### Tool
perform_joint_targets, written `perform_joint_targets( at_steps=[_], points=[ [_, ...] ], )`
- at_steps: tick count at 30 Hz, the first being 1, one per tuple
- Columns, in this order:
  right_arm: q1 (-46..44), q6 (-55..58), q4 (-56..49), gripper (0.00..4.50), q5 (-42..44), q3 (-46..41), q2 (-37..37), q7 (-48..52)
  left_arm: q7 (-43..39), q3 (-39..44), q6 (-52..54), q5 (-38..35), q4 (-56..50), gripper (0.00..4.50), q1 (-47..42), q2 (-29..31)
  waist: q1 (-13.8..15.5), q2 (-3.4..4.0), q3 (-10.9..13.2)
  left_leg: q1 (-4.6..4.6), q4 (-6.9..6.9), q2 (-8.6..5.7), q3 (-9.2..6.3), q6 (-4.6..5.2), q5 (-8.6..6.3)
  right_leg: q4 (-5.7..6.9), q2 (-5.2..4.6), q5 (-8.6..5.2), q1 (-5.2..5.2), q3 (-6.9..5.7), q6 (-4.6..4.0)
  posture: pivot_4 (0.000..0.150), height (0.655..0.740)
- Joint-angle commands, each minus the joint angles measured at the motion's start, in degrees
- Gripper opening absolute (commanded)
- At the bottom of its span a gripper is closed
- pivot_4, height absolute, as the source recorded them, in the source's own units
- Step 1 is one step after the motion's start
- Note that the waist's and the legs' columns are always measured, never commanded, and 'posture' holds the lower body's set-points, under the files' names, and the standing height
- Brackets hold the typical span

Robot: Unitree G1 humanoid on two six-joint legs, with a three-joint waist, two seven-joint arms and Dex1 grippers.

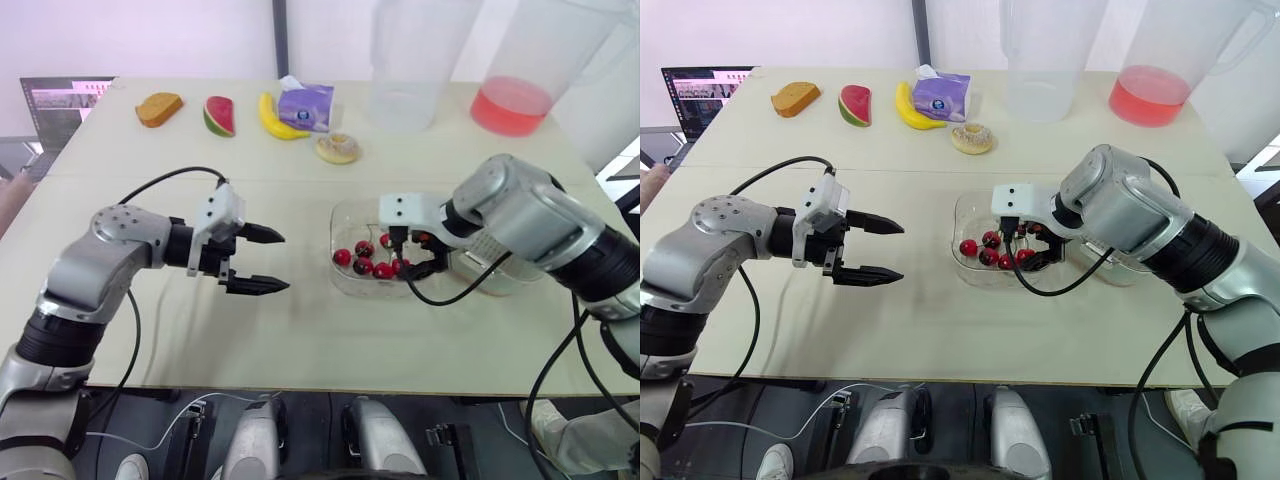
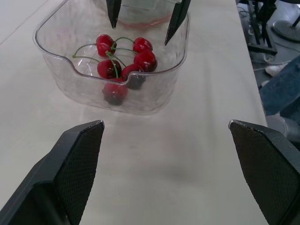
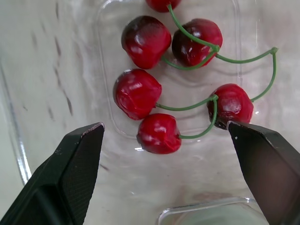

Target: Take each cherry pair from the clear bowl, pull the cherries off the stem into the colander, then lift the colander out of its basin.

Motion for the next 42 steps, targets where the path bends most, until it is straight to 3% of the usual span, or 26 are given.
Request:
perform_joint_targets(
  at_steps=[1,3,6,12,35,38,42],
  points=[
    [-2.45,-1.23,-0.42,4.44,-2.7,-0.55,0.29,3.07,0.49,1.91,-0.05,-0.7,-1.58,4.5,-0.09,0.14,0.0,0.0,0.0,0.0,0.07,0.0,0.0,0.01,0.0,0.08,0.0,0.0,-0.01,0.0,0.0,0.15,0.74],
    [-2.57,-1.91,-0.02,4.44,-4.03,-0.11,0.49,4.52,0.73,1.78,0.0,-0.72,-1.54,4.5,-0.16,-0.05,-0.01,0.0,0.0,-0.02,0.24,0.01,0.0,0.06,-0.04,0.21,0.01,-0.01,-0.04,-0.01,-0.01,0.15,0.74],
    [-2.72,-2.72,0.92,3.61,-5.96,0.03,1.21,5.93,0.95,1.69,0.09,-0.97,-1.54,4.5,-0.08,-0.32,0.0,0.0,0.0,-0.03,0.36,0.02,0.0,0.08,-0.05,0.26,0.01,-0.01,-0.01,-0.01,-0.01,0.15,0.74],
    [-2.28,-3.69,2.13,0.56,-8.49,-1.0,2.14,7.77,1.29,1.73,0.22,-1.0,-1.64,4.5,0.07,-0.7,0.01,0.0,0.0,-0.04,0.44,0.02,0.0,0.1,-0.06,0.31,0.02,-0.01,0.0,-0.02,-0.01,0.15,0.74],
    [-1.26,-5.47,1.56,0.56,-11.12,-3.39,3.64,11.59,2.21,2.02,0.77,-1.15,-2.02,4.5,0.55,-0.98,0.0,0.0,0.0,-0.04,0.47,0.02,0.0,0.1,-0.06,0.34,0.02,-0.01,0.0,-0.02,0.0,0.15,0.74],
    [-0.92,-5.46,1.29,1.4,-11.23,-3.53,3.69,11.66,2.26,2.12,0.88,-1.24,-2.14,4.5,0.56,-0.95,0.0,0.0,0.0,-0.04,0.47,0.02,0.0,0.1,-0.06,0.34,0.02,-0.01,0.0,-0.02,-0.01,0.15,0.74],
    [-0.76,-5.39,1.1,3.49,-11.71,-3.54,3.75,12.1,2.27,2.13,0.86,-1.22,-2.27,4.5,0.64,-0.92,0.0,0.0,0.0,-0.04,0.48,0.02,0.0,0.1,-0.06,0.35,0.02,-0.01,0.0,-0.02,-0.01,0.15,0.74]
  ],
)
